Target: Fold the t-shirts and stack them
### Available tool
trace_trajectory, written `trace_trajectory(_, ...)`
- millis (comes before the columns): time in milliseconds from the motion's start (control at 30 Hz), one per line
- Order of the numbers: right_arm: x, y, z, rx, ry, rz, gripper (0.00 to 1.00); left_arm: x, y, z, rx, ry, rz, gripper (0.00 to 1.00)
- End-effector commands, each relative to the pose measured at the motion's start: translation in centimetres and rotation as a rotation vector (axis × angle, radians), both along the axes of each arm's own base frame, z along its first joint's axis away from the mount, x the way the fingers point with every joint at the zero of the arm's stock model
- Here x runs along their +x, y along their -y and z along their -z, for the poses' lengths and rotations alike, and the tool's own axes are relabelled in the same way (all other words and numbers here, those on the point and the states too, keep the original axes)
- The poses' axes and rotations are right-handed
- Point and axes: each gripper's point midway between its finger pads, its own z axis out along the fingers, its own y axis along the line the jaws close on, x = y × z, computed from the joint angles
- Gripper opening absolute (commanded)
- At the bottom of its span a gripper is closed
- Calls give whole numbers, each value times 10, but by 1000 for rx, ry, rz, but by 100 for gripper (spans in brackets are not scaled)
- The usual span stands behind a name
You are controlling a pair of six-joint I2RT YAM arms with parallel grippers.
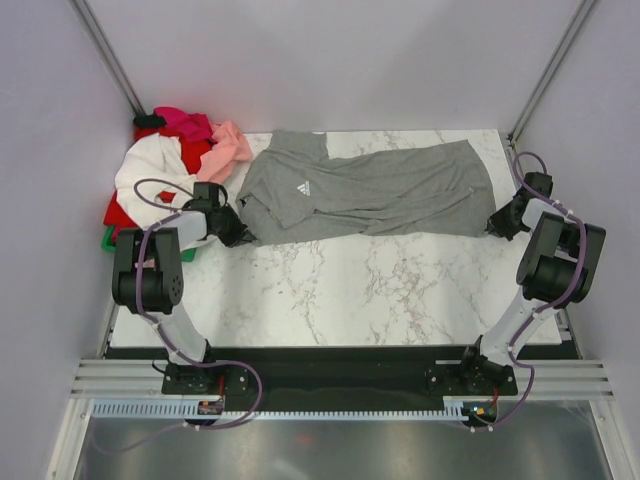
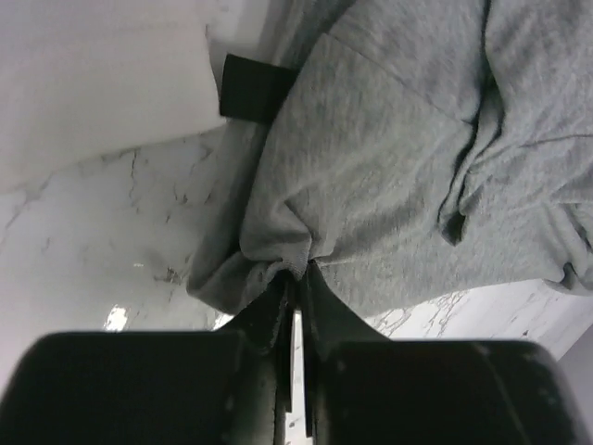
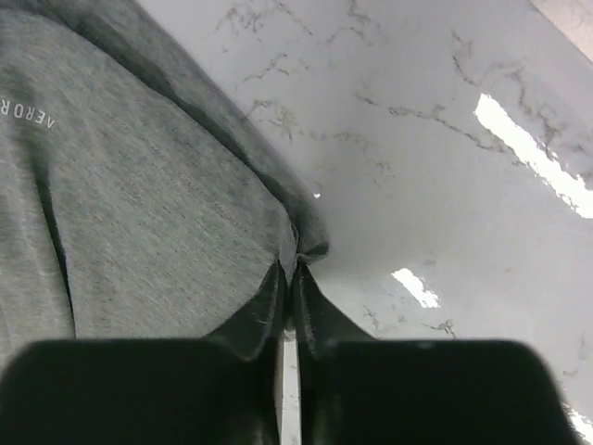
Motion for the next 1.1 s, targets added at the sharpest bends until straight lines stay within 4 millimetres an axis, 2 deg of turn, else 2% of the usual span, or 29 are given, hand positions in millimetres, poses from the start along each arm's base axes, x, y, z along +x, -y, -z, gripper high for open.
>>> trace_trajectory(0, 0, -4, 12, 28, -26, -1, 0, 31, -3, -6, 3, 45, -33, 2)
trace_trajectory(33, 1, -3, 7, 28, -23, -6, 0, 48, -3, -25, 12, 90, -22, 2)
trace_trajectory(67, 7, -1, -6, 18, -4, -6, 0, 53, -8, -38, 40, 114, -26, 2)
trace_trajectory(100, 1, 5, -20, -17, -20, 14, 0, 48, -13, -46, 69, 88, -32, 2)
trace_trajectory(133, -2, 11, -31, -49, -23, 37, 0, 58, -25, -81, 108, 163, -49, 2)
trace_trajectory(167, -4, 19, -44, -68, -15, 59, 0, 57, -44, -93, 126, 176, -91, 2)
trace_trajectory(200, -11, 23, -61, -81, 1, 77, 0, 56, -51, -105, 121, 198, -104, 2)
trace_trajectory(233, -14, 25, -67, -71, 11, 90, 0, 50, -56, -125, 118, 231, -110, 2)
trace_trajectory(300, -27, 32, -77, -65, 21, 113, 0, 42, -63, -136, 109, 244, -111, 2)
trace_trajectory(400, -42, 29, -73, -61, 7, 115, 0, 21, -61, -136, 110, 225, -96, 2)
trace_trajectory(433, -46, 26, -70, -53, -2, 111, 0, 8, -58, -120, 101, 185, -95, 2)
trace_trajectory(467, -57, 23, -59, -41, -32, 117, 0, 0, -58, -120, 93, 183, -102, 2)
trace_trajectory(500, -63, 25, -56, -41, -41, 130, 0, -8, -58, -112, 83, 160, -107, 2)
trace_trajectory(533, -70, 27, -50, -38, -55, 143, 0, -23, -57, -96, 71, 116, -113, 2)
trace_trajectory(567, -83, 30, -41, -19, -77, 164, 0, -30, -60, -94, 58, 113, -127, 2)
trace_trajectory(633, -94, 32, -36, -8, -84, 184, 0, -46, -61, -80, 41, 80, -133, 2)
trace_trajectory(767, -114, 21, -29, 9, -95, 215, 0, -68, -52, -78, 7, 81, -138, 2)
trace_trajectory(800, -119, 22, -32, 9, -84, 230, 0, -75, -52, -80, 8, 90, -146, 2)
trace_trajectory(933, -151, 33, -27, 33, -106, 342, 0, -91, -62, -84, 15, 92, -194, 2)
trace_trajectory(1000, -164, 29, -25, 78, -101, 377, 0, -102, -68, -81, -1, 75, -222, 2)
trace_trajectory(1067, -175, 28, -23, 129, -75, 421, 0, -109, -72, -85, -3, 99, -242, 2)
